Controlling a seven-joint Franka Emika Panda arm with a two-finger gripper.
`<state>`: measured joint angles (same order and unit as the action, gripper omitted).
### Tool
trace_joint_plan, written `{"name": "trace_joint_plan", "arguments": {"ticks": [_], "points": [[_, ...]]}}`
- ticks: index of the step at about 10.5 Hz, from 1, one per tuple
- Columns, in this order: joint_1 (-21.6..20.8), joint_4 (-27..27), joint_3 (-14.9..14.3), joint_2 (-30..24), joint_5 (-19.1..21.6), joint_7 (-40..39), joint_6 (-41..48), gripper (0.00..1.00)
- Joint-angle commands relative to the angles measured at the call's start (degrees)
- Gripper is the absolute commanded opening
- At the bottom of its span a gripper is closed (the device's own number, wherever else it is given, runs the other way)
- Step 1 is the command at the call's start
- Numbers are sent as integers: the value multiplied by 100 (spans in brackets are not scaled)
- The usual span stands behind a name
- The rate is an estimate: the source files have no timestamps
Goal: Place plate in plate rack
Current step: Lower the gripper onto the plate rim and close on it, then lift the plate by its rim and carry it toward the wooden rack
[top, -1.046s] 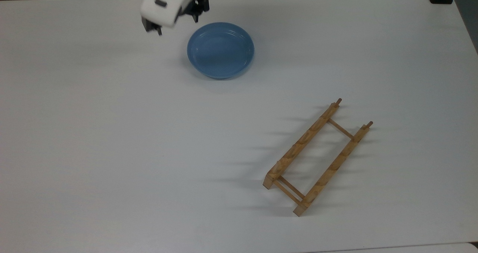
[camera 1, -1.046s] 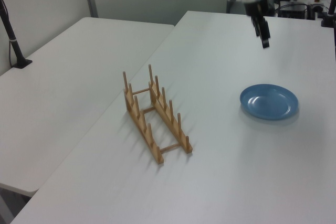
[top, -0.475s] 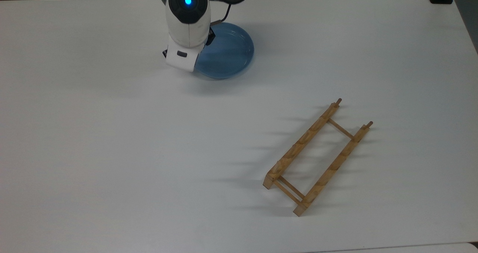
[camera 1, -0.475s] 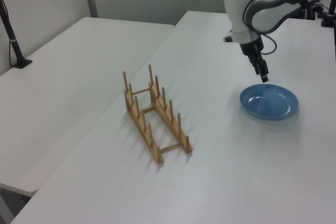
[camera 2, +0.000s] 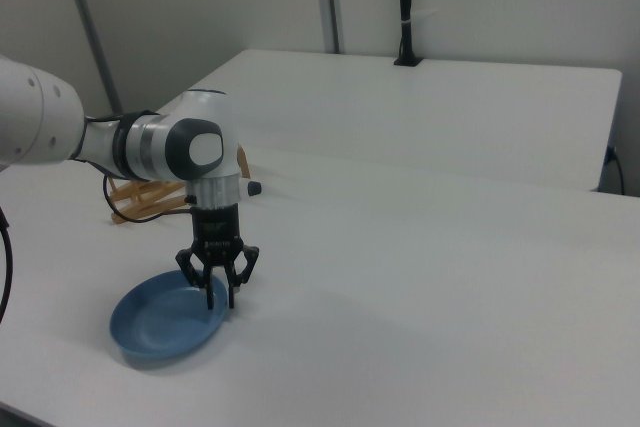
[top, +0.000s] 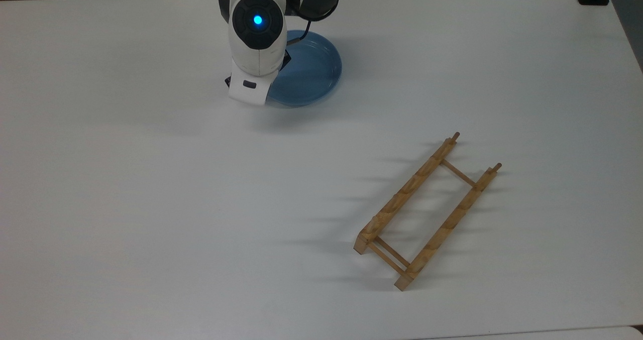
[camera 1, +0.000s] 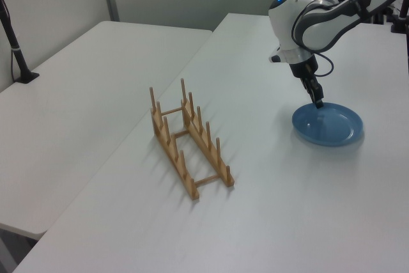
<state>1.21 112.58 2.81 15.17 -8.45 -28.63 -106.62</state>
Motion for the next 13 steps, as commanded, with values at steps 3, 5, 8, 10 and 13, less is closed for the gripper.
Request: {"name": "trace_joint_plan", "arguments": {"ticks": [3,5,8,10,13], "points": [[-51,-17,-35,100,-61,-12,-131,19],[-33,-174,-35,65,-43,-3,-44,8],[-33,-507,-35,-58,10,24,87,2],[-25,-1043,-35,-67,10,6,447,0],[-68,-1939,61,-163,53,15,1159,0]]}}
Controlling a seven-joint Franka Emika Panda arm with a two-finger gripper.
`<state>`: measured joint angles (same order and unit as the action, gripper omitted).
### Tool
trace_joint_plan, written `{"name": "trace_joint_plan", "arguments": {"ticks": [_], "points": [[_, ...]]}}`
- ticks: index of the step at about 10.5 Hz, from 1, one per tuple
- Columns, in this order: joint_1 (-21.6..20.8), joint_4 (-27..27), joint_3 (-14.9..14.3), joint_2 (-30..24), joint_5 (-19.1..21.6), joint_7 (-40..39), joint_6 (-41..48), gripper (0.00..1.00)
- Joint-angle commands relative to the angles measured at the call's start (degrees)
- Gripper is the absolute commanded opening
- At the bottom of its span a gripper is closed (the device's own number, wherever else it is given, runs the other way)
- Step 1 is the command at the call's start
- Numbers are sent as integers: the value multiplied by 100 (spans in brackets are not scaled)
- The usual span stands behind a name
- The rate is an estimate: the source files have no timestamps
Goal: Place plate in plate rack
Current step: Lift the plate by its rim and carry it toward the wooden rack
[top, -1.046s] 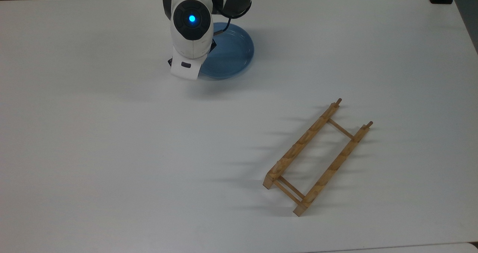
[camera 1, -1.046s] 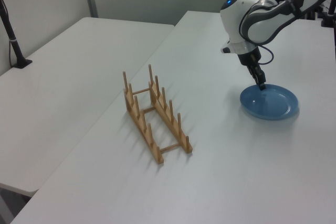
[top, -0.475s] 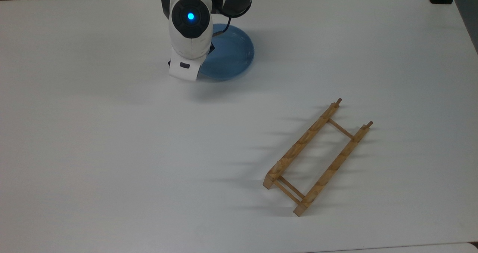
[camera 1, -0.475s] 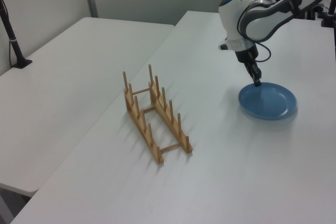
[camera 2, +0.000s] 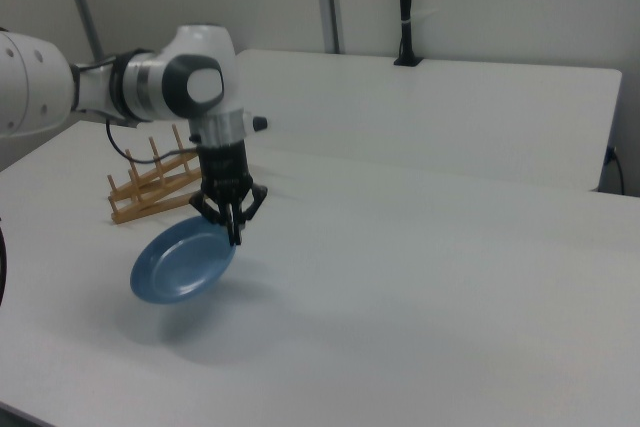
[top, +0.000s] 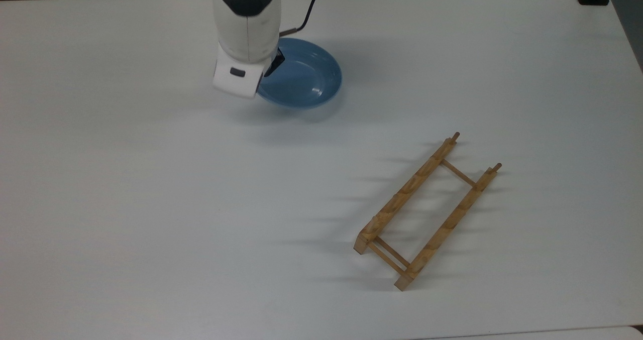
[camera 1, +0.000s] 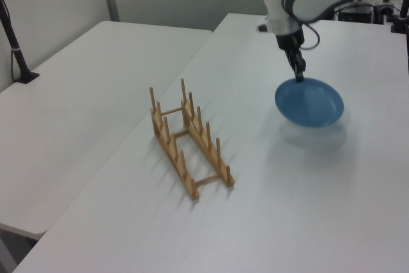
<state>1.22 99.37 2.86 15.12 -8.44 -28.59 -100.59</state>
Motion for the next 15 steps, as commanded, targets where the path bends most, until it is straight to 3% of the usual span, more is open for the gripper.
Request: {"name": "trace_joint_plan", "arguments": {"ticks": [1,3,4,7,11,15], "points": [[-69,-960,178,-176,123,46,645,0],[-148,-1497,276,-211,212,885,594,0],[-401,-1656,276,-220,186,1351,541,0],[-999,-1737,259,-281,-16,3203,-404,0],[-1624,-1623,259,-238,-1227,5342,-1689,0],[-2283,-1394,259,86,-3422,7407,-2026,0]]}}
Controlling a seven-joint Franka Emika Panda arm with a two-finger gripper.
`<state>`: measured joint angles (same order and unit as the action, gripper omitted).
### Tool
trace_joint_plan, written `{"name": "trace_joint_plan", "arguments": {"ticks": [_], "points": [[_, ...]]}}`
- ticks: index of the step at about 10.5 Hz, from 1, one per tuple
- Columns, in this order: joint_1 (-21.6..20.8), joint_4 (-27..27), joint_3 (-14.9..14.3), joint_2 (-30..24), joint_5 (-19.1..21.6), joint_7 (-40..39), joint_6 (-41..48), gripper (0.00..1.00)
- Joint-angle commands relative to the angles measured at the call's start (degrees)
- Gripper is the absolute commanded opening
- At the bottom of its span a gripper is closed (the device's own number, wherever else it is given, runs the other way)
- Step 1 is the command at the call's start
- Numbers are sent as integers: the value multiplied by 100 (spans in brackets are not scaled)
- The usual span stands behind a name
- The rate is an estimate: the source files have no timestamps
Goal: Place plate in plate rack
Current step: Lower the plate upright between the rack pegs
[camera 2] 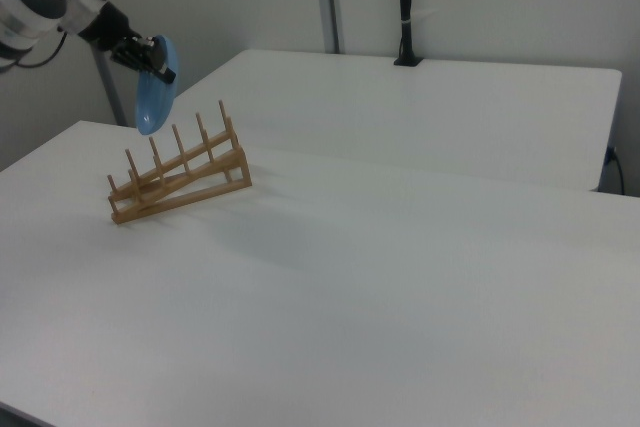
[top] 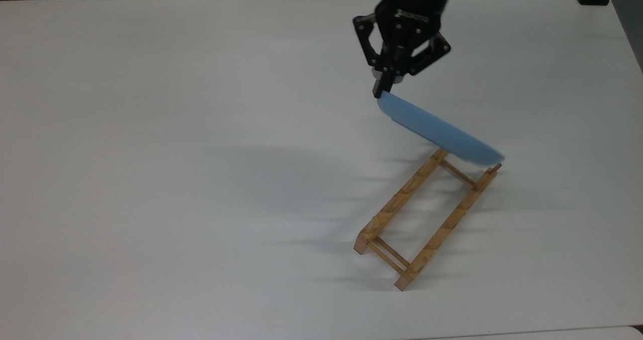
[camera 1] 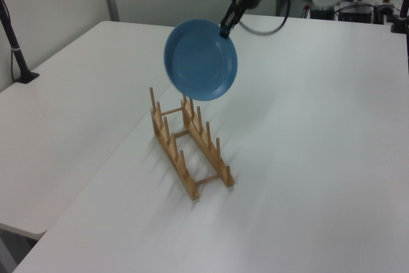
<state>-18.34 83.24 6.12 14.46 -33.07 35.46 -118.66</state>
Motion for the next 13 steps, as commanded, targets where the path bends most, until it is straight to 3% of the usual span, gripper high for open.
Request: {"name": "trace_joint_plan", "arguments": {"ticks": [1,8,10,11,12,13], "points": [[-389,236,-67,258,-1278,1250,-228,0],[-547,263,-67,751,-2308,1946,-413,1],[-565,324,-58,761,-2327,1965,-413,6],[-583,324,-58,760,-2327,1965,-413,23],[-592,324,-58,760,-2310,1965,-404,50],[-600,324,-58,760,-2275,1973,-378,67]]}}
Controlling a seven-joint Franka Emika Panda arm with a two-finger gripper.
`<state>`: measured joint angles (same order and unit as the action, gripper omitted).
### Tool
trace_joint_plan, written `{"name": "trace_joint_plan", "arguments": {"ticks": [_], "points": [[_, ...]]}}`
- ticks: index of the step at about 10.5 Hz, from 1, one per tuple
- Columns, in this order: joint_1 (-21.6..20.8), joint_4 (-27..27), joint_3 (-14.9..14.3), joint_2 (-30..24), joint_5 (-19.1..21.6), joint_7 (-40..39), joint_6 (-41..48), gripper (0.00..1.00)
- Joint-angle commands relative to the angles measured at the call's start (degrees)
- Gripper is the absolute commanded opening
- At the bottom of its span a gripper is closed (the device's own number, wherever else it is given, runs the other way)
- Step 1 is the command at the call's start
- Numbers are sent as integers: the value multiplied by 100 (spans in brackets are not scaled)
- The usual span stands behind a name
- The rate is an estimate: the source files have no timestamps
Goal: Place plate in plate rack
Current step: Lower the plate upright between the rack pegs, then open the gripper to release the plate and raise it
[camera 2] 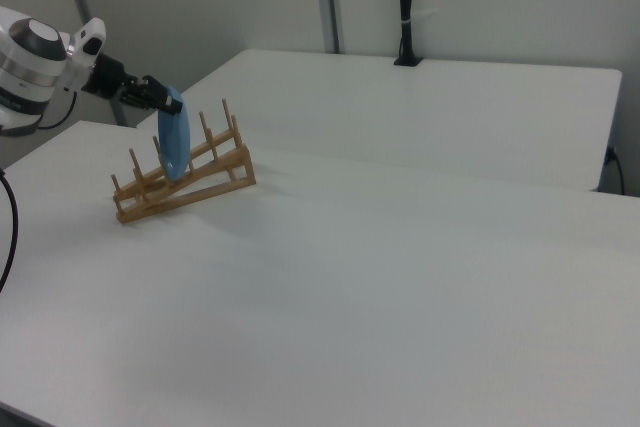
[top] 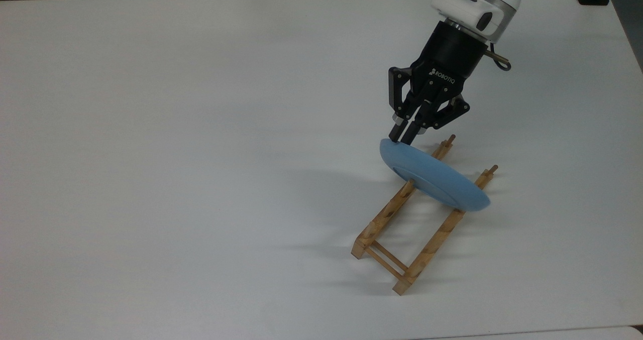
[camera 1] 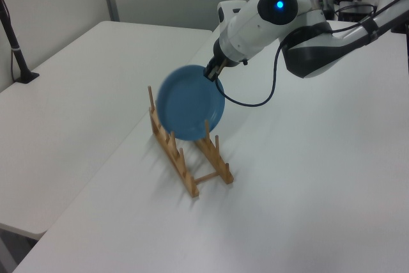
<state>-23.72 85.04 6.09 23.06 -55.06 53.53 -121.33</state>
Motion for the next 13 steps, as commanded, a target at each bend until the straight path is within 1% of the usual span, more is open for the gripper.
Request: {"name": "trace_joint_plan", "arguments": {"ticks": [1,2,3,4,6,7,8,9,11,13], "points": [[-71,145,-56,-108,-57,175,-101,71],[-71,119,-56,-143,-22,192,-93,77],[-71,101,-47,-187,65,227,-75,96],[-62,92,-55,-222,223,219,-40,100],[-27,66,-47,-388,539,175,152,100],[16,40,-55,-503,889,105,162,100],[43,48,-64,-643,1301,-243,206,100],[122,31,-90,-749,1784,-691,459,100],[419,-84,-117,-1004,2715,-1771,846,100],[911,-75,-117,-1355,3647,-3105,1512,100]]}}
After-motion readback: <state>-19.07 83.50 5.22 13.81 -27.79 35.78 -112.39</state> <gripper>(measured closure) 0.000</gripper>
